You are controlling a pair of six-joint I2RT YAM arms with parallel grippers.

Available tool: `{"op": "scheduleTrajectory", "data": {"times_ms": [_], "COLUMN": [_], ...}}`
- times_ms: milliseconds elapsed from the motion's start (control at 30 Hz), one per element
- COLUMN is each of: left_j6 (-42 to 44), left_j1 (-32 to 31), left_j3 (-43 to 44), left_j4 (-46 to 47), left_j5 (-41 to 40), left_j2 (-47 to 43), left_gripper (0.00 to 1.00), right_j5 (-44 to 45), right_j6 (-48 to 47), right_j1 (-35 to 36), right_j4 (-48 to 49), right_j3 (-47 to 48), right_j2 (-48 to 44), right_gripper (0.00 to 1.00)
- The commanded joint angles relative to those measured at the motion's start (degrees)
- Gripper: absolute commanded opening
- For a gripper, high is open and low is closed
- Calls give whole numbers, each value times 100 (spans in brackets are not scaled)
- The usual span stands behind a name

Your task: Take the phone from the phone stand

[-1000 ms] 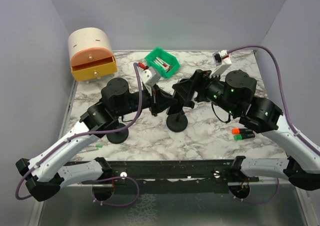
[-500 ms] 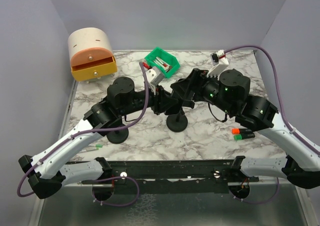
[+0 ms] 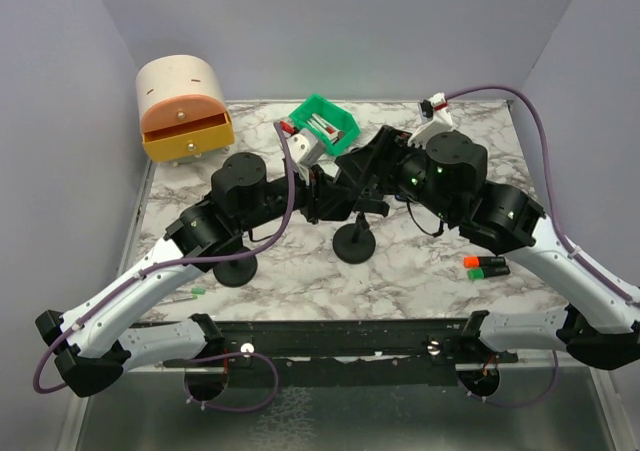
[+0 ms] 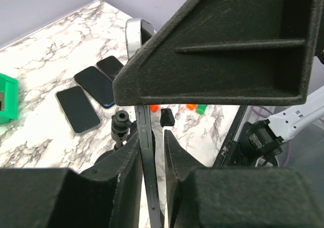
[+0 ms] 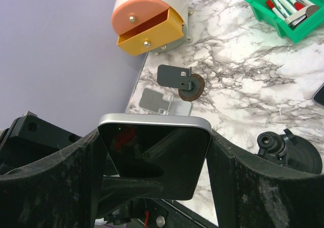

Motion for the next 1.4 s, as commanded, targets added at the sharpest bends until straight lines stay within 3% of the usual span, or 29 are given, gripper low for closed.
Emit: {"op": "scheduleTrajectory", "data": {"times_ms": [0,167,333,567,833,900,1367], "left_j6": [167,195,120,76,68,68,129], "left_j1": [-41,-45,-43,-42,-41,-41,-41], "left_j3": [110,69,-121,-257,-344,-361,-617], "left_j4": [-5,72,336,553,668,697,831], "left_j5": [-239,-233,-16,31,-140,-170,-667], "left_j2": [-82,-155,-296,-363,-441,-478,-842], "left_gripper": [19,1,0,0,0,0,0], "right_j5": [185,166,61,-306,-670,-755,-1026], "right_j6": [251,213,133,-30,-117,-117,-189], "right_j1": [19,18,16,22,13,18,21], "right_j4": [329,357,455,606,626,667,707], "right_j3": [293,236,97,34,55,43,-63], "right_j2": [65,43,-40,-117,-125,-120,-375], "right_gripper": [0,0,2,52,82,98,100]}}
